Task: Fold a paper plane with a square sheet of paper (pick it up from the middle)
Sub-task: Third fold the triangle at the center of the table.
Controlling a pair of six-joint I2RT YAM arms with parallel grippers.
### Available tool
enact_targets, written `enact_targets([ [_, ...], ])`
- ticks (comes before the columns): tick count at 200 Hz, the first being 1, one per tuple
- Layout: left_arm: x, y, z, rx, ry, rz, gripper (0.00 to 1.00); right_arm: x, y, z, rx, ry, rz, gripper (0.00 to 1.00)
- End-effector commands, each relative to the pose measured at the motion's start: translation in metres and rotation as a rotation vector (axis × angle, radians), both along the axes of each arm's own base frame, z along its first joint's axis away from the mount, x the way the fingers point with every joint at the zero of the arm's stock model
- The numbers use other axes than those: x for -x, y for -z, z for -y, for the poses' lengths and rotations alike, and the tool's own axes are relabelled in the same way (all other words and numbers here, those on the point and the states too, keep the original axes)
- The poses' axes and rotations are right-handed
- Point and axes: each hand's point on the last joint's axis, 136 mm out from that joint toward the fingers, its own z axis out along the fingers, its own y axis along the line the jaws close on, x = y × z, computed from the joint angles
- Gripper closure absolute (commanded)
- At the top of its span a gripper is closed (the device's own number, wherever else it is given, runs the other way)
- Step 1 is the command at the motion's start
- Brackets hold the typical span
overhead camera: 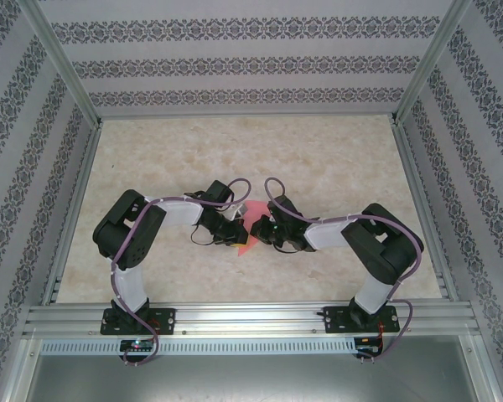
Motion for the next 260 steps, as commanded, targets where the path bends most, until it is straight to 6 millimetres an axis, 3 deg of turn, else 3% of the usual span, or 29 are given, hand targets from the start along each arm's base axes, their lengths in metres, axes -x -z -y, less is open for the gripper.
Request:
enact_targets([
  [1,0.005,0.028,-0.026,-0.153,-0.020,0.007,0.92,0.007,0.027,0.023,0.087,0.046,-0.031,0.91],
  [76,0.011,0.037,-0.034,-0.187,-0.012,0.000,0.93,-0.018,0.004,0.048,0.095,0.089,0.027,0.89],
  [132,0.011,0.037,-0.035,-0.189,-0.008,0.004,0.93,-0.030,0.013,0.083,0.141,0.165,0.028,0.88],
  [158,0.012,0.035,-0.034,-0.182,-0.006,0.004,0.93,-0.036,0.007,0.083,0.109,0.166,0.045,0.87],
  [175,0.011,0.032,-0.033,-0.172,-0.007,0.004,0.92,-0.041,-0.007,0.079,0.078,0.156,0.076,0.86],
  [217,0.005,0.000,-0.014,-0.068,-0.008,0.025,0.89,-0.042,-0.042,0.077,0.062,0.141,0.135,0.81],
  [260,-0.012,-0.051,-0.002,-0.006,-0.011,0.132,0.82,-0.026,-0.049,0.081,0.052,0.143,0.136,0.65],
])
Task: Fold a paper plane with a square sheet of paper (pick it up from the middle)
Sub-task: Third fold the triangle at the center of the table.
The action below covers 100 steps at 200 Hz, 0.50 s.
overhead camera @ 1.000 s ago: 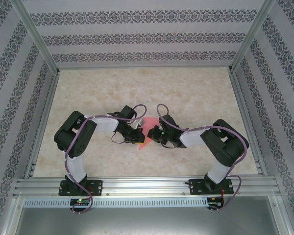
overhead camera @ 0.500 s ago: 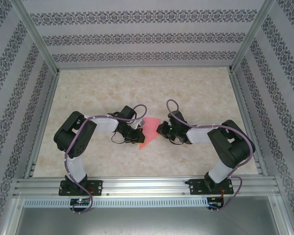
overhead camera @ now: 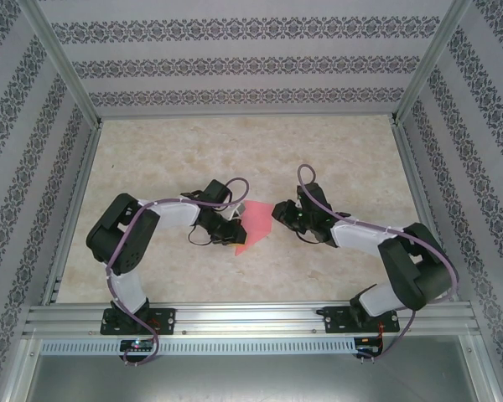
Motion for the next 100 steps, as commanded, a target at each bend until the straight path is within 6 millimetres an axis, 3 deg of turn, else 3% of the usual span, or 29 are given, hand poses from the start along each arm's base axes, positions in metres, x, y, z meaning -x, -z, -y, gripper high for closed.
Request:
enact_targets([
  [1,-0.013,-0.037,0.005,0.019,-0.009,0.083,0.82,0.013,0.004,0.006,0.028,0.000,-0.007,0.65],
  [27,-0.024,-0.045,-0.001,-0.031,-0.022,0.148,0.81,0.023,0.006,0.006,0.004,0.009,-0.018,0.59],
  [100,-0.041,-0.023,-0.002,-0.113,-0.015,0.154,0.86,0.031,0.006,-0.019,-0.074,-0.036,-0.027,0.52],
])
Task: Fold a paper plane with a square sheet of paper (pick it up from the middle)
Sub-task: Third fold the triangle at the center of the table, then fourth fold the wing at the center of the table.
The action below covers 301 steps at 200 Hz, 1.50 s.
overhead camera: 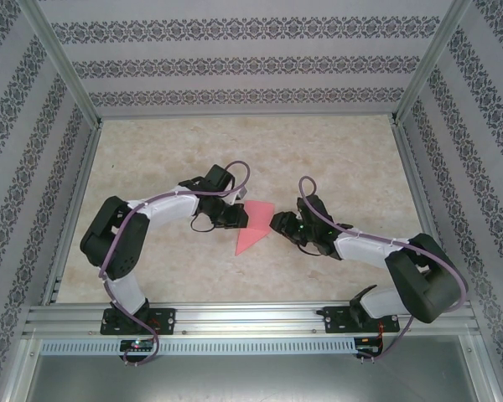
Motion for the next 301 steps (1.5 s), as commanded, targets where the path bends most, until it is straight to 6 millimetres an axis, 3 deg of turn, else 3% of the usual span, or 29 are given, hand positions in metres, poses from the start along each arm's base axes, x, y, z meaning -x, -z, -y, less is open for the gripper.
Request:
enact_targets([
  [1,-0.002,0.005,-0.004,-0.045,0.022,0.010,0.86,-0.005,-0.007,-0.015,-0.053,-0.017,0.022,0.52],
  [117,0.001,0.029,-0.012,-0.100,0.020,-0.012,0.87,-0.012,0.004,-0.042,-0.111,-0.073,0.004,0.52],
  [187,0.002,0.040,-0.016,-0.128,0.017,-0.025,0.88,-0.014,-0.007,-0.051,-0.122,-0.134,0.045,0.52],
  [225,0.003,0.042,-0.016,-0.127,0.015,-0.027,0.88,-0.016,-0.007,-0.058,-0.091,-0.204,0.061,0.55],
  [301,0.002,0.039,-0.016,-0.123,0.008,-0.022,0.88,-0.009,0.011,-0.065,-0.057,-0.293,0.015,0.60],
])
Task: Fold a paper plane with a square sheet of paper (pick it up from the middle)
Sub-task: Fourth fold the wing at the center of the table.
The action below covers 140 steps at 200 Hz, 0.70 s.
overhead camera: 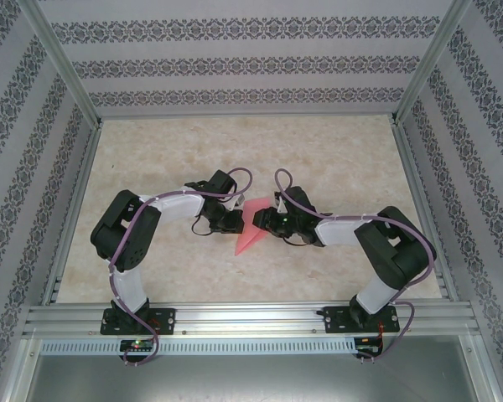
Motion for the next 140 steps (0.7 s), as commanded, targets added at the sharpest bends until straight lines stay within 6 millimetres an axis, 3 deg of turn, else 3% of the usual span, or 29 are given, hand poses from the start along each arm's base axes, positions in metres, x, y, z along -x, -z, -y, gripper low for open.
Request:
enact_targets([
  [1,0.001,0.004,-0.002,-0.009,0.006,0.004,0.88,0.004,0.000,-0.010,0.002,-0.069,0.011,0.60],
  [63,0.003,-0.003,-0.003,-0.006,0.008,0.017,0.86,0.002,0.004,-0.012,0.014,-0.078,0.000,0.71],
  [100,0.009,-0.019,-0.008,-0.002,0.009,0.071,0.77,-0.001,0.007,-0.006,0.052,-0.041,-0.020,0.81],
  [140,0.031,-0.027,-0.008,-0.072,0.063,0.187,0.67,-0.002,0.001,-0.007,0.042,-0.010,-0.029,0.86],
])
